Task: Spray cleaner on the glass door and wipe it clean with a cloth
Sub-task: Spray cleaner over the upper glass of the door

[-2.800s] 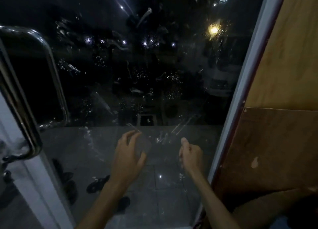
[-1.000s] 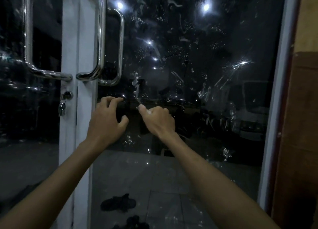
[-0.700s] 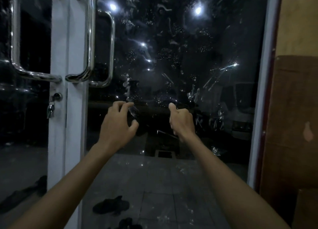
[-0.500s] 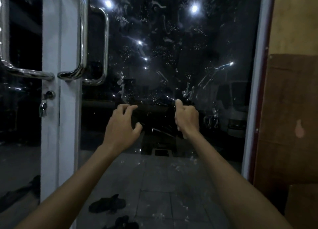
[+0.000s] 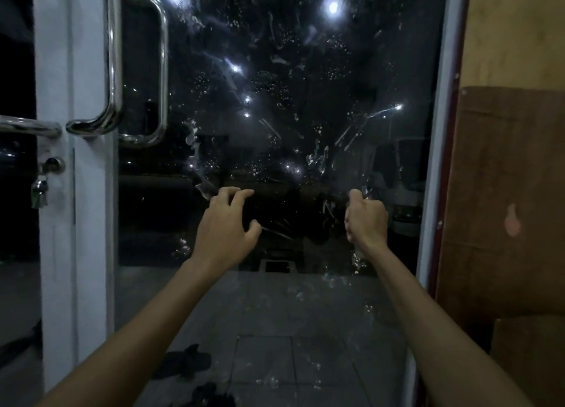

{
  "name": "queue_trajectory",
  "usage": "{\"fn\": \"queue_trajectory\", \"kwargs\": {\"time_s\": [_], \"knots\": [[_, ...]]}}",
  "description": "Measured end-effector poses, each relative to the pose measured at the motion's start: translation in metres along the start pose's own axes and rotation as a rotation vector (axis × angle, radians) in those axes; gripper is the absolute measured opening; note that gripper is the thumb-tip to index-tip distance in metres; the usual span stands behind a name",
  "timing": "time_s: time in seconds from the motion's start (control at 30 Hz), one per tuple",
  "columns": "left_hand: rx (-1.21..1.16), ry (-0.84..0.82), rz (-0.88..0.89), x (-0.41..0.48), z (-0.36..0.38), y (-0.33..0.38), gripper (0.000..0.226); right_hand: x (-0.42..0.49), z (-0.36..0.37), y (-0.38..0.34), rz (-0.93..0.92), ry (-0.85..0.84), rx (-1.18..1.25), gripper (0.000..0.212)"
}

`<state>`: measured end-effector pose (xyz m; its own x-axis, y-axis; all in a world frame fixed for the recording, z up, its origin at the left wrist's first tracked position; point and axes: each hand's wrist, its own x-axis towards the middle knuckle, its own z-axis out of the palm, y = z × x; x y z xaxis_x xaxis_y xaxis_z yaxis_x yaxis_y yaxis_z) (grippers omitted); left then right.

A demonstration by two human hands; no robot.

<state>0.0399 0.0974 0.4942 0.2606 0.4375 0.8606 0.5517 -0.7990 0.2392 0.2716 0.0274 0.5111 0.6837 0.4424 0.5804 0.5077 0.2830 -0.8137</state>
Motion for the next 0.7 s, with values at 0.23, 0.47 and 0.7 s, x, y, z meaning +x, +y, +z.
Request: {"fn": "queue_trajectory", "kwargs": {"time_s": [0.23, 0.47, 0.7], "knots": [[-0.018, -0.029, 0.039, 0.004, 0.024, 0.014, 0.054, 0.011, -0.032, 0.027, 0.005, 0.041, -0.024, 0.060], [-0.055, -0.058, 0.050, -0.002, 0.048, 0.027, 0.054, 0.004, -0.047, 0.060, 0.099, 0.085, -0.003, 0.048], [-0.076, -0.089, 0.029, -0.015, 0.066, 0.024, 0.053, -0.013, -0.046, 0.095, 0.118, -0.017, -0.107, 0.060]]}}
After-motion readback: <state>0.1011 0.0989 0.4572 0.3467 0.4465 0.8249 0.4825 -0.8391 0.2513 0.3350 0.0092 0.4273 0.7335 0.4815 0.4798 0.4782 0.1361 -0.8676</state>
